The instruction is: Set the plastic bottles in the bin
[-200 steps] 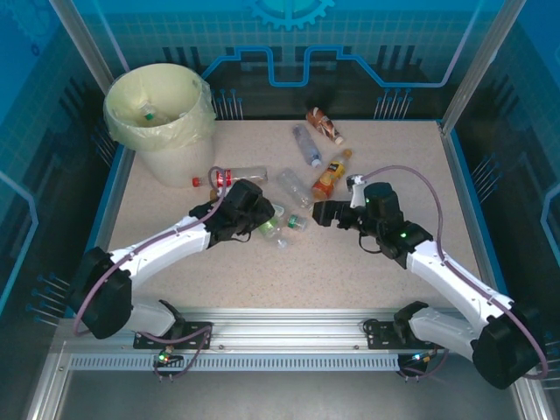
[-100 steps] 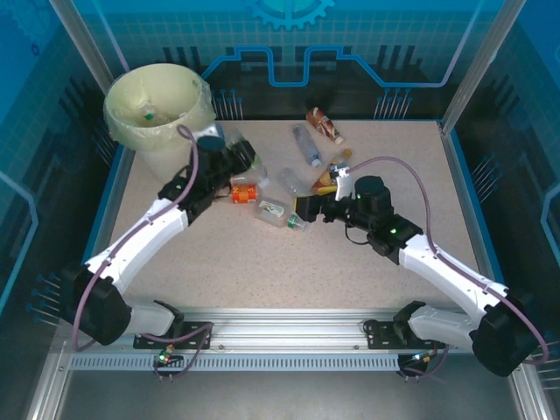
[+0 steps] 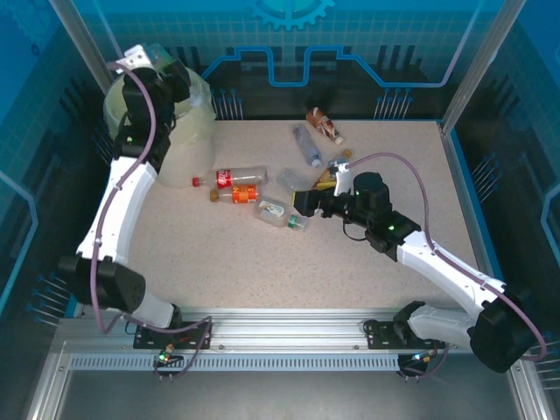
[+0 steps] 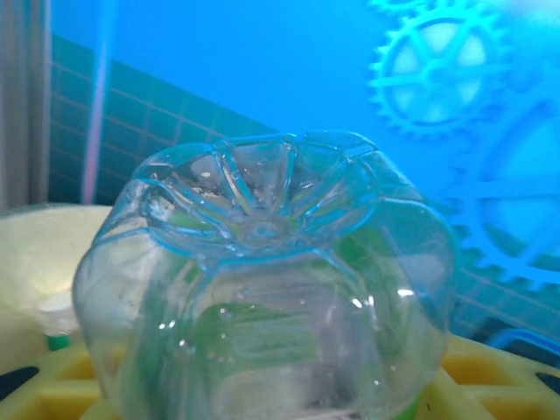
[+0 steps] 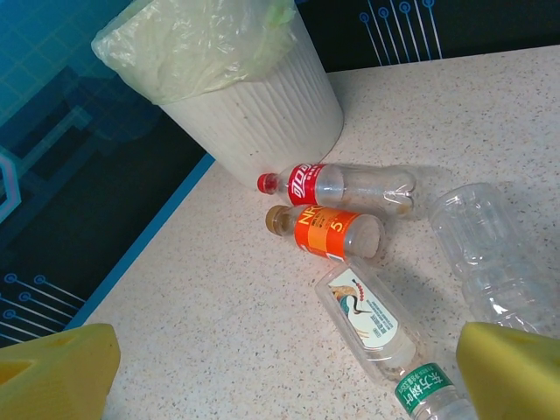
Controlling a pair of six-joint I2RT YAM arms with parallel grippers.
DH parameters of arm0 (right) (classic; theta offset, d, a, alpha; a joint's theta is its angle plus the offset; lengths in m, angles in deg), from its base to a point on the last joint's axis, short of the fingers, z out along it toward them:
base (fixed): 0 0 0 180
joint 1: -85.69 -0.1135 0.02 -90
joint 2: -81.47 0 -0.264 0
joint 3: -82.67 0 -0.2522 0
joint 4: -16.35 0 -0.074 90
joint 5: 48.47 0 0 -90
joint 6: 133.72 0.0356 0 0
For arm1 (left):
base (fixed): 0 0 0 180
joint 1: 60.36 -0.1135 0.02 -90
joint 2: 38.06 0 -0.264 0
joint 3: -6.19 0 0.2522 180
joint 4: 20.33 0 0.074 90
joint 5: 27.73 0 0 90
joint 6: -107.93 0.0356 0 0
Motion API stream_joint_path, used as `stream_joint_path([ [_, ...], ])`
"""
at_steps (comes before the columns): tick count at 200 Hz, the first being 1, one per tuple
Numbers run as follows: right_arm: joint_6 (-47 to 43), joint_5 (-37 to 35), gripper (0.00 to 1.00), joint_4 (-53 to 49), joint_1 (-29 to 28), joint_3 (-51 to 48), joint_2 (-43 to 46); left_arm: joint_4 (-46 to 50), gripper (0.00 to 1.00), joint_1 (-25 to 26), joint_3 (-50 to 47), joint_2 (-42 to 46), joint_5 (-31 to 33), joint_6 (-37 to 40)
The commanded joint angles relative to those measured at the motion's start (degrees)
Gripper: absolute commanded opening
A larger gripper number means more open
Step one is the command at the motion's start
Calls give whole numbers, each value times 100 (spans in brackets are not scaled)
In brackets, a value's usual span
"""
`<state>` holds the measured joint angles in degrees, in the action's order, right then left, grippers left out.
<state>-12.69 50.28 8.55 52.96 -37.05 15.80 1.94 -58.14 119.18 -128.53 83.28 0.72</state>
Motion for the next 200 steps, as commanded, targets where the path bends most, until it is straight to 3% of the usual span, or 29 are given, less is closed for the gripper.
stream_joint_path([
  [1,65,-184,100,-104,-76,173,3,464,55,-252,638,-440,252,696],
  [39,-12,-307,100,-373,-71,164,66,729,56,-681,1117,-1077,271,1177],
  [95,-210,-576,100,-508,-74,107,169,726,58,-1250,1250,-1556,63,1186],
  [154,-158,-793,100,-637,-76,81,265,839,61,-1417,1506,-2117,-97,1051],
  [200,-189,-906,100,-797,-61,153,274,1134,75,-1412,1668,-2137,-88,740],
])
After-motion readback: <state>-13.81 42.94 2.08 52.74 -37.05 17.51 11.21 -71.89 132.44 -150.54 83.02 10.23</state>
